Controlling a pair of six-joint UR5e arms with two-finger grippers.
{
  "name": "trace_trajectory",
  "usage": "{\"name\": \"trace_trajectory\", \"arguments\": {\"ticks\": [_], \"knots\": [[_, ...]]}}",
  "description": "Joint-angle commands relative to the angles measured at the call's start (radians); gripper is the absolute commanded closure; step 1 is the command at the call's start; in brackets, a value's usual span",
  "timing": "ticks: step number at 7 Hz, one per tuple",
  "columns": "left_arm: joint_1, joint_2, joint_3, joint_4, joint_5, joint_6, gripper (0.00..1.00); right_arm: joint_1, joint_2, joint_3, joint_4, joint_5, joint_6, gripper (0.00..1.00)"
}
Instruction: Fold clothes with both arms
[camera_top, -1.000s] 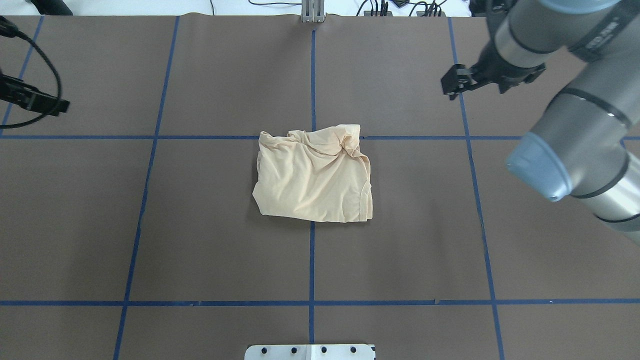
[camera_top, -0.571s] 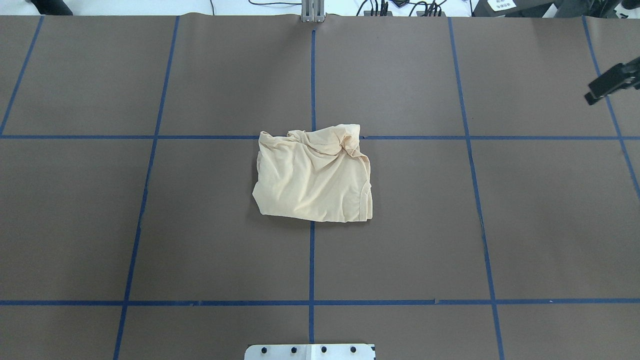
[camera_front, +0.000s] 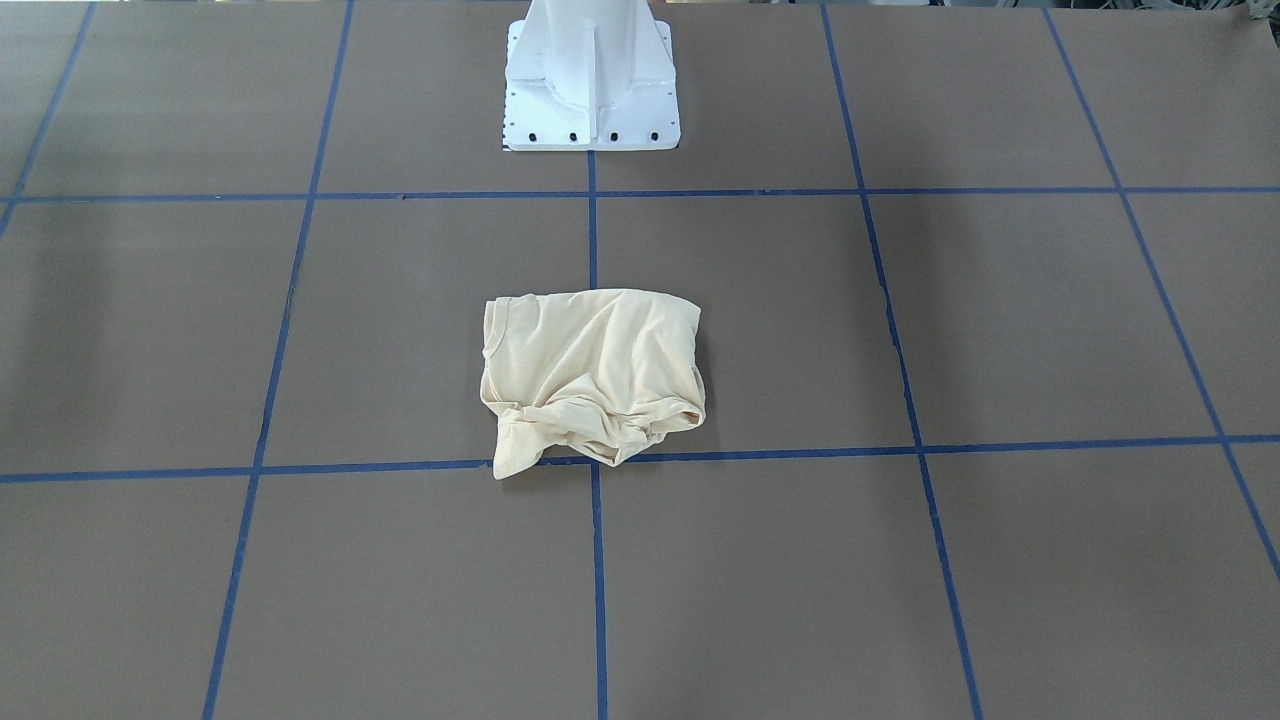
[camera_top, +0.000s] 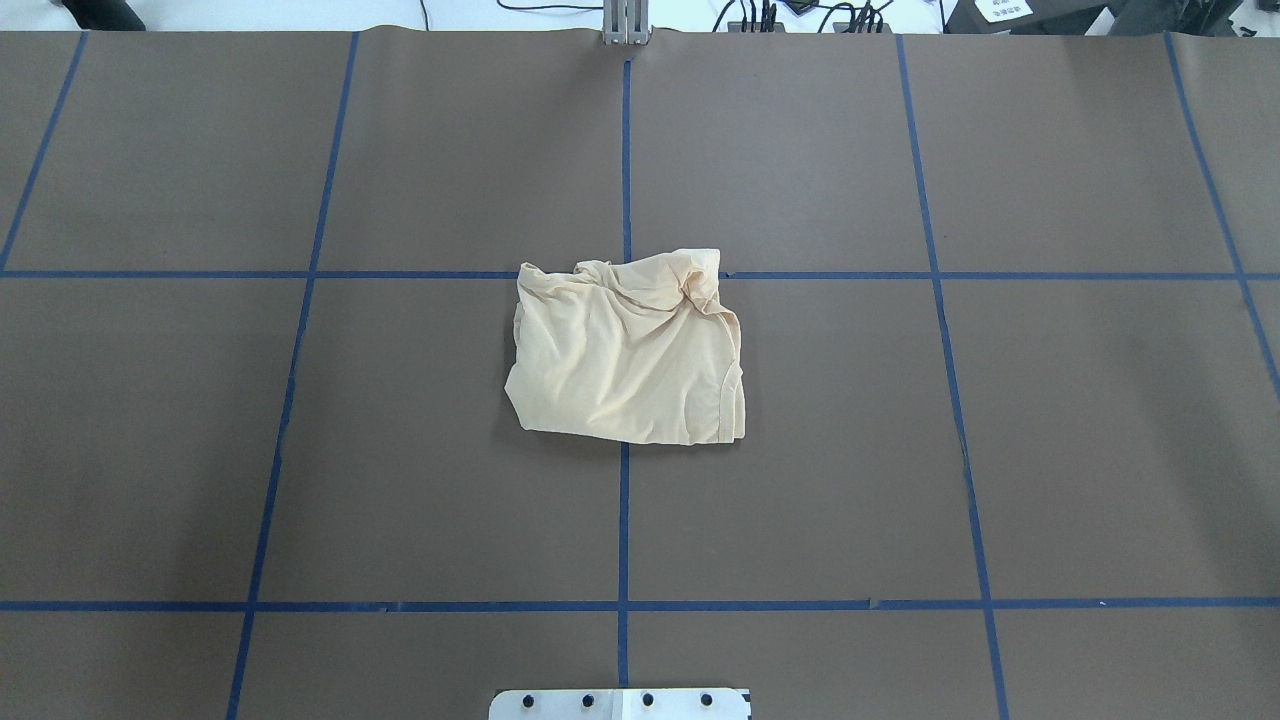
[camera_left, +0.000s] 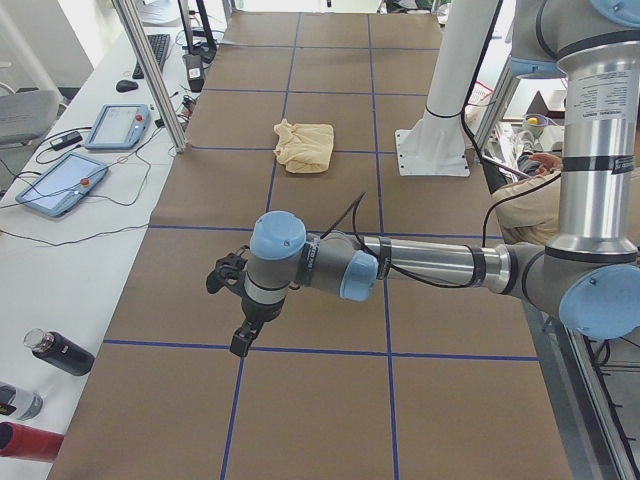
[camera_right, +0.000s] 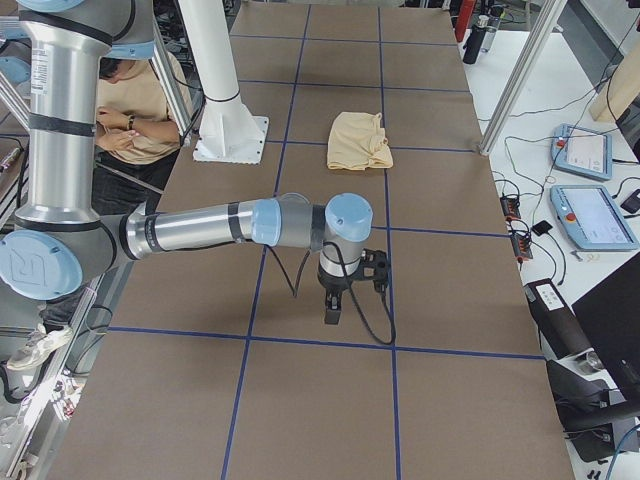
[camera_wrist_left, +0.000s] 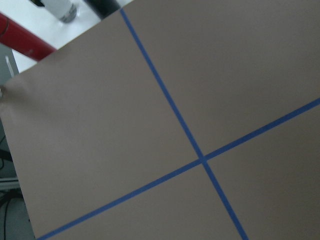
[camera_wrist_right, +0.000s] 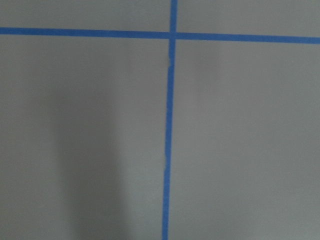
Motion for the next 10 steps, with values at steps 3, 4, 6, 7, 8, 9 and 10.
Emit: {"name": "trace_trajectory", "arguments": {"ticks": [3, 4, 6, 7, 8, 9, 10], "knots": [[-0.033, 0.042, -0.004, -0.016, -0.096, -0.019, 0.0, 0.012, 0.031, -0.096, 0.221, -0.023, 0.034, 0.0], [-0.03, 0.043, 0.012, -0.014, -0.093, -0.02, 0.0, 0.012, 0.02, -0.084, 0.206, -0.018, 0.028, 0.0], [-0.027, 0.043, 0.022, 0.026, -0.103, -0.16, 0.0, 0.013, 0.006, -0.042, 0.177, -0.003, 0.025, 0.0], [-0.027, 0.055, 0.023, 0.02, -0.106, -0.158, 0.0, 0.013, -0.003, -0.042, 0.176, -0.005, 0.025, 0.0], [-0.027, 0.056, 0.029, 0.012, -0.106, -0.157, 0.0, 0.012, -0.017, -0.044, 0.187, -0.017, 0.017, 0.0], [-0.024, 0.056, 0.035, -0.015, -0.112, -0.157, 0.0, 0.012, -0.021, -0.045, 0.192, -0.002, 0.034, 0.0], [-0.017, 0.056, 0.04, -0.02, -0.113, -0.158, 0.0, 0.012, -0.024, -0.047, 0.192, 0.0, 0.034, 0.0]]}}
